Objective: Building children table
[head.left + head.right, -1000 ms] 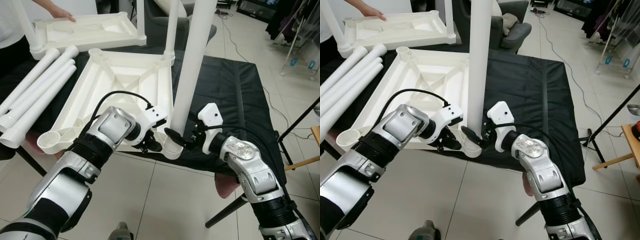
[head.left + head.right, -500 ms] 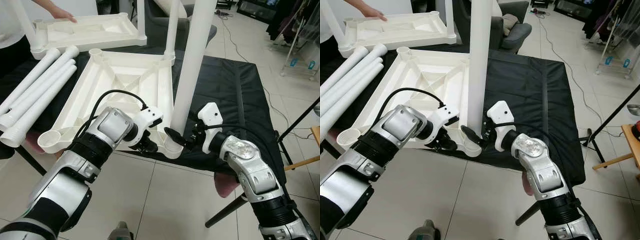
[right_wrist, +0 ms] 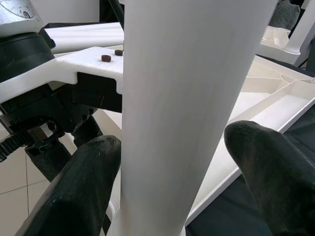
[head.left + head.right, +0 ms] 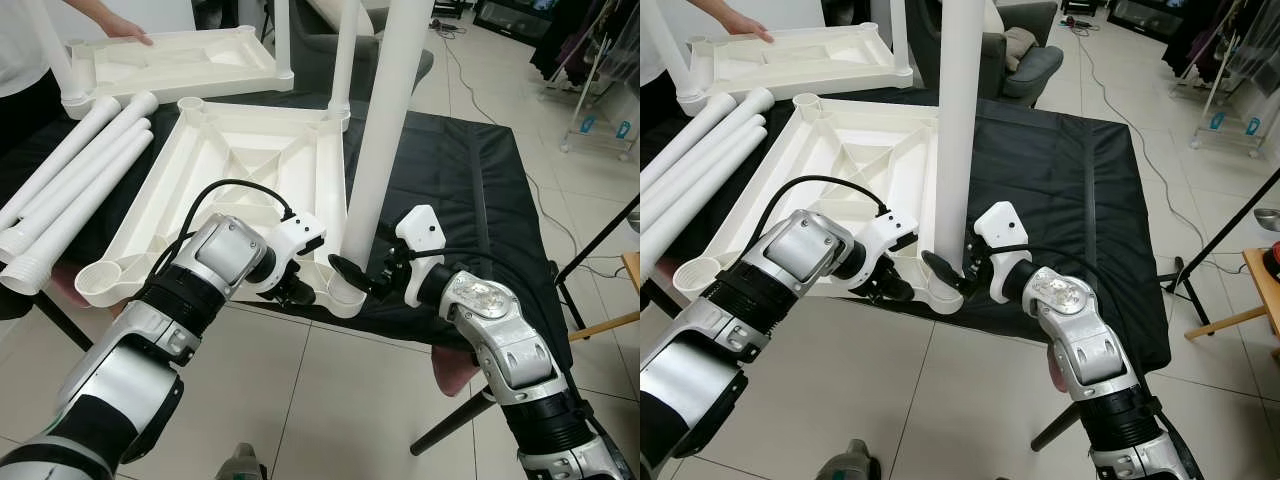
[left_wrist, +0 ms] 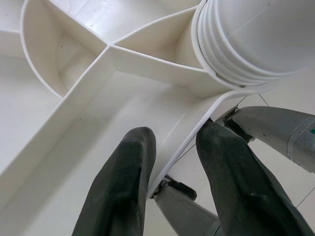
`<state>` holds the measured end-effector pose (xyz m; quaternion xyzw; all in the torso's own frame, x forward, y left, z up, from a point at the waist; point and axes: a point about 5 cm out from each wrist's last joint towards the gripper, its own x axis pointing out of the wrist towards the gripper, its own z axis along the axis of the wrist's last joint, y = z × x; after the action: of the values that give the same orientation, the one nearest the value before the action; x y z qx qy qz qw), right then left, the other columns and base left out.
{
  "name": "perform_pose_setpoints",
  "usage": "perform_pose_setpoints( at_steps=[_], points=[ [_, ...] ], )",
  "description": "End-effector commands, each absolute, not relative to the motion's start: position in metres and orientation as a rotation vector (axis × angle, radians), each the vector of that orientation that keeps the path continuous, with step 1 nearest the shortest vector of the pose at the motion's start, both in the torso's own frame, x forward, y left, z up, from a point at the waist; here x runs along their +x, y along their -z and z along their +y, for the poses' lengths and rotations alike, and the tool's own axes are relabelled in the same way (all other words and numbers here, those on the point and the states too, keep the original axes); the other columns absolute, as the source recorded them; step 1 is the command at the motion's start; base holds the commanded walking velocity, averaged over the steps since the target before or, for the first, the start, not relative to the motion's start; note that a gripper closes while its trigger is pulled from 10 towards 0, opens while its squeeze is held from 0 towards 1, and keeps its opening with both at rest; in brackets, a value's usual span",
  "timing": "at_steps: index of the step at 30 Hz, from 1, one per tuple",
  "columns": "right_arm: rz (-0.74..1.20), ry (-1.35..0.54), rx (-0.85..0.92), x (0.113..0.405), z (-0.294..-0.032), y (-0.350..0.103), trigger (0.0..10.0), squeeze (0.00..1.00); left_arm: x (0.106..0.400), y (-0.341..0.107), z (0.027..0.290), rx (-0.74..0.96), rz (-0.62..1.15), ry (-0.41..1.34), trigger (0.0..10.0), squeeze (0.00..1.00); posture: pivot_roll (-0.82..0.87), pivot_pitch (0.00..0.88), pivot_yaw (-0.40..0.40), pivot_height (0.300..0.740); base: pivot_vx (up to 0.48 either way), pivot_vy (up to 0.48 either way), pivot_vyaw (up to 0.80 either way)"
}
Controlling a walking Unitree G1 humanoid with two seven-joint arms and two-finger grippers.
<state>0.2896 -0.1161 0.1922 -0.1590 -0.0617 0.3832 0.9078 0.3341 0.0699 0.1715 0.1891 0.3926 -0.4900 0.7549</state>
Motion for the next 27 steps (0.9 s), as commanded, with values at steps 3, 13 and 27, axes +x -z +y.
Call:
perform_pose_setpoints(
  at_steps=[3, 13, 27],
  points=[
    [-0.128, -0.793, -0.328, 0.290, -0.117, -0.192, 10.0, 0.00, 0.329, -0.238, 0.018, 0.882, -0.373, 1.290, 10.0, 0.00, 0.19, 0.234, -0.053, 0.740, 0.000, 0.000, 0.00],
    [-0.128, -0.793, -0.328, 0.290, -0.117, -0.192, 10.0, 0.00, 0.329, -0.238, 0.018, 0.882, -0.373, 1.290, 10.0, 0.00, 0.19, 0.234, -0.053, 0.740, 0.000, 0.000, 0.00],
    [-0.215, -0.718, -0.238, 0.276, -0.128, -0.212, 10.0, 0.00, 0.309, -0.316, 0.087, 0.671, -0.424, 1.133, 10.0, 0.00, 0.20, 0.000, 0.000, 0.740, 0.000, 0.000, 0.00]
  ],
)
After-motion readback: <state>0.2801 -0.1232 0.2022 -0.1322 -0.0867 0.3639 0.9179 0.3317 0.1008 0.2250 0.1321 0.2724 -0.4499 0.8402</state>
